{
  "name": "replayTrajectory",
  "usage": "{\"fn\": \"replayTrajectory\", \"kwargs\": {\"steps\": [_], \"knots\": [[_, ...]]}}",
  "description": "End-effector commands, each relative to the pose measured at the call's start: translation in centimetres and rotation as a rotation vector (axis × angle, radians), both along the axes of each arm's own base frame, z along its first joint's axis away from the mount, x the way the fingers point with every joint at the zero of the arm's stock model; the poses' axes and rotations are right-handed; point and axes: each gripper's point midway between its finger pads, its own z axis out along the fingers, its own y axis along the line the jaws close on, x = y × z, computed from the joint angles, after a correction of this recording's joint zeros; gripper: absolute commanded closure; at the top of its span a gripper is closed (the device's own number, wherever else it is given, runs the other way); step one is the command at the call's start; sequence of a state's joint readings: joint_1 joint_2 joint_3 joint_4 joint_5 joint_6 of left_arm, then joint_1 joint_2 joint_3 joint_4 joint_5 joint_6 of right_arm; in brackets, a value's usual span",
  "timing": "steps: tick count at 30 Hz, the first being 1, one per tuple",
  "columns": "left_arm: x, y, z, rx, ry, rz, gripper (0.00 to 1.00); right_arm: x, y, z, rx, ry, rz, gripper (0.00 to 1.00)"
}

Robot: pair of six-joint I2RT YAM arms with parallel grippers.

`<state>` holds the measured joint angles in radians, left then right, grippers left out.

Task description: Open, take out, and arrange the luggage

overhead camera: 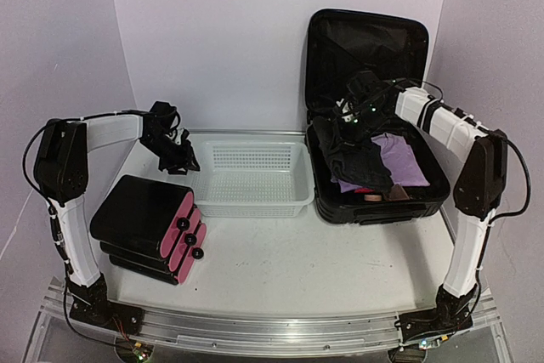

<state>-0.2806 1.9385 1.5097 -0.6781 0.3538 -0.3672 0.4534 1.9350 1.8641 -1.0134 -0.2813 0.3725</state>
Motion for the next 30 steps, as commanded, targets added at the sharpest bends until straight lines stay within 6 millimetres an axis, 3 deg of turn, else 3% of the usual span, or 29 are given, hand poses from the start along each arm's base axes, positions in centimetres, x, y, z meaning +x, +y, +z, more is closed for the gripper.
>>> {"fn": "replayTrajectory", "kwargs": {"steps": [1, 9, 16, 20, 30], "knots": [[0.9, -1.4, 1.8, -0.075, -0.045, -0.031, 0.69, -0.9, 5.6, 7.4, 0.191, -0.149, 0.085, 1.00], [0.3, -2.5, 1.9, -0.149, -0.034, -0.050, 0.74, -2.2, 14.7, 7.2, 0.298, -0.123, 0.141, 1.00], [-0.5, -2.6, 2.2, -0.164, -0.040, -0.058, 0.74, -1.3, 20.9, 4.0, 0.369, -0.111, 0.093, 1.00], [-0.9, -2.7, 2.1, -0.169, -0.036, -0.061, 0.75, -1.2, 23.6, 1.5, 0.393, -0.059, 0.113, 1.00], [-1.1, -3.0, 2.5, -0.190, -0.046, -0.064, 0.75, -1.0, 27.6, -2.6, 0.424, -0.108, 0.265, 1.00]]}}
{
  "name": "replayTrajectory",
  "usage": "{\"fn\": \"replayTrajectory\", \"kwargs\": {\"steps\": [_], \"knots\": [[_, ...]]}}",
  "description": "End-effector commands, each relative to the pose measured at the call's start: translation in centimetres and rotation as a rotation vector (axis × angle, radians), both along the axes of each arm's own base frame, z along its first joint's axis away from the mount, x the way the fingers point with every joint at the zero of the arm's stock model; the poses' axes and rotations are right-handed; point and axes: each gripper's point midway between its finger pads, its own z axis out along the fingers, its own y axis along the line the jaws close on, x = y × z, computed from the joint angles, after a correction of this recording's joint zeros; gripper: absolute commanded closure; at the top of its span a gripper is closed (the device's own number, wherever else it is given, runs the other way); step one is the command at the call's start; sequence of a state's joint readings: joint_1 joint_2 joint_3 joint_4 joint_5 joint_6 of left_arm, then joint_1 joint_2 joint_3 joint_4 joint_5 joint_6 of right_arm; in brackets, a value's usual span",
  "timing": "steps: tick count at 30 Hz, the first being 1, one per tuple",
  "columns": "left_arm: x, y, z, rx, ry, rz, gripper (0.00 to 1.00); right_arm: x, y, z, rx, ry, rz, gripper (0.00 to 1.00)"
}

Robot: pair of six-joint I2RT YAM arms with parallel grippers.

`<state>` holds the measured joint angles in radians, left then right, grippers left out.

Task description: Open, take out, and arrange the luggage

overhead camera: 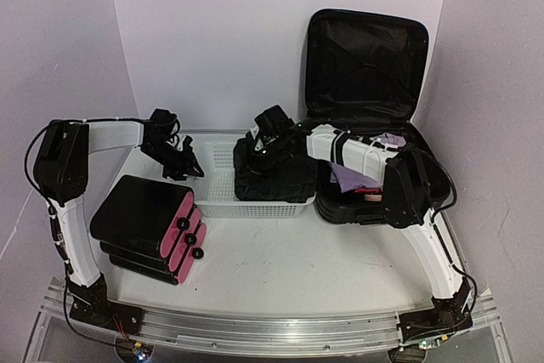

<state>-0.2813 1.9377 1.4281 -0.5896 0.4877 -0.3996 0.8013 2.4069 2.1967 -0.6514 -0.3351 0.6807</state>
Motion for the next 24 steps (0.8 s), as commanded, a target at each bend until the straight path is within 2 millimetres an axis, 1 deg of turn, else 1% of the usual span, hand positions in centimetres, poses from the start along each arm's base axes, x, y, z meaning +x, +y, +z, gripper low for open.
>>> {"fn": "replayTrajectory", "kwargs": {"steps": [1, 4, 8, 11, 14, 18, 22, 23, 24], "knots": [[0.2, -1.1, 3.7, -0.067, -0.089, -0.023, 0.75, 0.2, 4.5, 4.4, 0.208, -0.122, 0.124, 1.00], [0.3, -1.1, 3.7, -0.069, -0.091, -0.022, 0.75, 0.1, 5.3, 4.0, 0.259, -0.097, 0.131, 1.00], [0.2, -1.2, 3.6, -0.070, -0.089, -0.026, 0.75, -0.4, 6.3, 3.8, 0.297, -0.071, 0.156, 1.00], [0.1, -1.3, 3.6, -0.070, -0.090, -0.027, 0.75, -0.5, 6.4, 2.8, 0.289, -0.064, 0.158, 1.00], [0.2, -1.3, 3.7, -0.071, -0.090, -0.025, 0.75, 0.1, 6.2, 1.6, 0.262, -0.077, 0.134, 1.00], [0.1, -1.3, 3.8, -0.070, -0.092, -0.027, 0.75, 0.7, 6.6, 0.7, 0.259, -0.084, 0.124, 1.00], [-0.1, -1.3, 3.9, -0.071, -0.095, -0.029, 0.75, 0.5, 6.4, -1.3, 0.228, -0.056, 0.114, 1.00], [-0.1, -1.3, 3.9, -0.069, -0.096, -0.029, 0.75, 0.4, 6.4, -1.9, 0.222, -0.042, 0.111, 0.98], [-0.1, -1.2, 4.0, -0.066, -0.099, -0.028, 0.74, 0.3, 6.4, -2.4, 0.223, -0.024, 0.109, 0.90]]}}
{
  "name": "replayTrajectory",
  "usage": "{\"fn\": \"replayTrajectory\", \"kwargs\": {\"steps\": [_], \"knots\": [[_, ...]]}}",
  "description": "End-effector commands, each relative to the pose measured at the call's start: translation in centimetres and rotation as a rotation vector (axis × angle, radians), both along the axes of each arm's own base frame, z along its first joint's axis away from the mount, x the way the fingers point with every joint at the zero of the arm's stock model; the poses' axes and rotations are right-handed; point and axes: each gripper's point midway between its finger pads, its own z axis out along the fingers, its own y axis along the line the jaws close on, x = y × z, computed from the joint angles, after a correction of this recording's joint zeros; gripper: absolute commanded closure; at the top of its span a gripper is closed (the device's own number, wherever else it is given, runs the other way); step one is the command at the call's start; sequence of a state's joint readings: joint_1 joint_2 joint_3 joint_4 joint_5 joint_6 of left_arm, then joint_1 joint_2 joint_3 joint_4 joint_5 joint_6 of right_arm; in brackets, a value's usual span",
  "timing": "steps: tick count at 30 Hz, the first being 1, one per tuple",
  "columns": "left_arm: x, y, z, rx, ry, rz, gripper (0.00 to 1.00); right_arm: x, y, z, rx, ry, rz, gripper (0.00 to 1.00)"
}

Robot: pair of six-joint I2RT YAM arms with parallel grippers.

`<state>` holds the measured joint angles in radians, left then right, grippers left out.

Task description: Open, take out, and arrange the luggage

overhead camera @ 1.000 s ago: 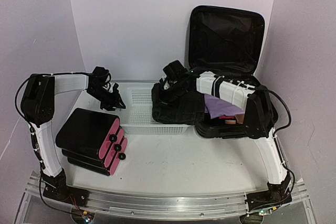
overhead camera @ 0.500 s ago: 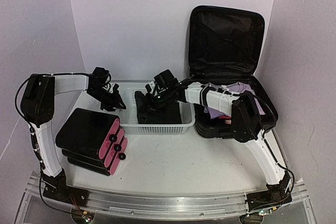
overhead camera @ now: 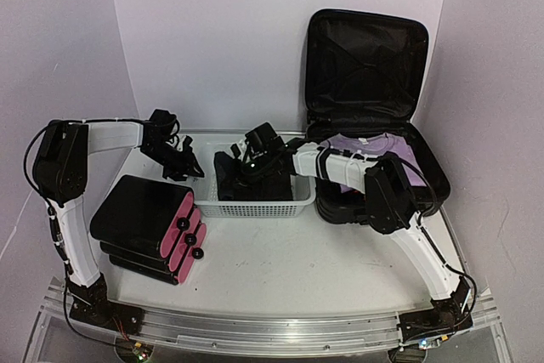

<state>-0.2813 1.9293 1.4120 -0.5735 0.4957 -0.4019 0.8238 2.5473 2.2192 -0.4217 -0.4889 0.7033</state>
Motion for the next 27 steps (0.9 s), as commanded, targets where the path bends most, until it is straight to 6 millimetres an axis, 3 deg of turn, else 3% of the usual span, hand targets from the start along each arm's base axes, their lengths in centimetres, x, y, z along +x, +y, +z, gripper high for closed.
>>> {"fn": "replayTrajectory", "kwargs": {"steps": [1, 5, 7, 10, 17, 21, 25, 27], "knots": [[0.1, -1.1, 4.0, -0.053, -0.099, -0.026, 0.74, 0.7, 1.7, 0.6, 0.072, -0.019, -0.001, 0.80], [0.3, -0.8, 4.4, -0.034, -0.123, -0.024, 0.72, 0.6, 2.9, 0.1, 0.126, 0.050, 0.015, 0.47], [0.4, -0.7, 4.7, -0.030, -0.132, -0.019, 0.71, 0.5, 3.4, 1.6, 0.162, 0.050, 0.033, 0.40], [0.4, -0.5, 5.1, -0.018, -0.153, -0.019, 0.70, 0.8, 2.3, 4.1, 0.157, 0.034, 0.010, 0.28], [0.3, -0.4, 5.7, -0.012, -0.177, -0.029, 0.67, -0.3, -0.5, 9.8, 0.149, 0.000, 0.038, 0.22], [0.1, -0.6, 6.3, -0.024, -0.193, -0.052, 0.61, -1.6, -2.1, 11.2, 0.117, -0.001, 0.063, 0.23], [-0.2, -0.3, 8.1, -0.005, -0.257, -0.077, 0.54, -2.9, -6.6, 13.2, -0.037, -0.128, 0.075, 0.23], [-0.4, 0.2, 9.1, 0.024, -0.294, -0.087, 0.48, -3.4, -10.2, 13.3, -0.182, -0.235, 0.078, 0.20]]}}
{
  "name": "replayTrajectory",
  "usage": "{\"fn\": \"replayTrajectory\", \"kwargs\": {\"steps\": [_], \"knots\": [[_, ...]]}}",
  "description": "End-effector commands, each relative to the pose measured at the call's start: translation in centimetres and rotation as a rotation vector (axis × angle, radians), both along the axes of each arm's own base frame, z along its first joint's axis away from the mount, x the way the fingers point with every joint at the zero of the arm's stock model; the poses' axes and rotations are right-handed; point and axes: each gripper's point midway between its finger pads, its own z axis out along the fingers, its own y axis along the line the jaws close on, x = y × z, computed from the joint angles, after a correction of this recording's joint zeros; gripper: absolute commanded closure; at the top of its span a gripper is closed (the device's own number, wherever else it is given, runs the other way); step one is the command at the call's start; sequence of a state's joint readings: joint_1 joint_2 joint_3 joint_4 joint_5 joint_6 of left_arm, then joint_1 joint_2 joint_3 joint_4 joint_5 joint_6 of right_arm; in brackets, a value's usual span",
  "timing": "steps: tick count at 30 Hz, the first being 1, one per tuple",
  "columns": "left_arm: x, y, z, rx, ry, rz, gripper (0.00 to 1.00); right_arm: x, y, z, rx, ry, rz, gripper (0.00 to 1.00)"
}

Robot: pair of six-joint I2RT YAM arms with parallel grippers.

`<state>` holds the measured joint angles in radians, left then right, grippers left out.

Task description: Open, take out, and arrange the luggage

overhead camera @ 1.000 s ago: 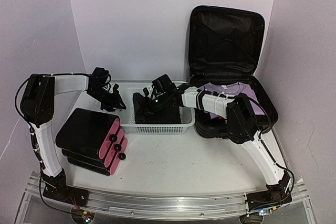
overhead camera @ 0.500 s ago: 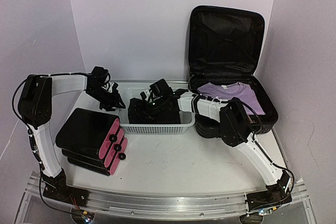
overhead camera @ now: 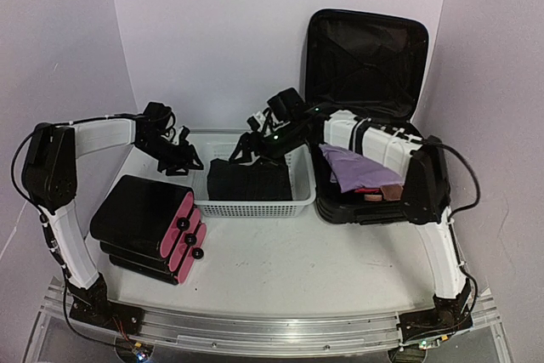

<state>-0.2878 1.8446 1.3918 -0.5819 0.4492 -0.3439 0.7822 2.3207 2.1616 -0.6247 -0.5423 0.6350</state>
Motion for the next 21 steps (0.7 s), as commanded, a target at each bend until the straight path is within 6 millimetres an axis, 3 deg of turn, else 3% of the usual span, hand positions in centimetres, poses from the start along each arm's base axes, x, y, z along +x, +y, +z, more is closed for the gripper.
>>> {"fn": "replayTrajectory", "kwargs": {"steps": [1, 3, 7, 11, 13, 16, 21], "knots": [[0.0, -0.1, 7.1, -0.001, -0.219, -0.067, 0.44, -1.8, -7.9, 5.0, -0.251, -0.288, 0.026, 0.19], [0.2, 0.7, 8.3, 0.052, -0.271, -0.069, 0.37, -1.5, -13.1, 4.0, -0.470, -0.378, -0.030, 0.15], [0.6, 2.1, 11.2, 0.117, -0.353, -0.036, 0.32, -0.9, -22.5, 3.3, -0.845, -0.471, -0.112, 0.12], [0.3, 2.3, 14.3, 0.092, -0.414, -0.010, 0.28, -0.2, -29.0, 1.8, -1.068, -0.415, -0.156, 0.09], [-0.3, 2.2, 15.5, 0.068, -0.433, -0.008, 0.27, 0.6, -30.8, 0.9, -1.115, -0.382, -0.185, 0.08], [-1.1, 2.1, 16.8, 0.035, -0.449, -0.007, 0.26, 2.9, -31.7, -0.7, -1.149, -0.336, -0.240, 0.07], [-3.3, 0.9, 17.4, -0.067, -0.424, -0.048, 0.26, 7.3, -29.9, -2.3, -1.159, -0.350, -0.283, 0.08]]}}
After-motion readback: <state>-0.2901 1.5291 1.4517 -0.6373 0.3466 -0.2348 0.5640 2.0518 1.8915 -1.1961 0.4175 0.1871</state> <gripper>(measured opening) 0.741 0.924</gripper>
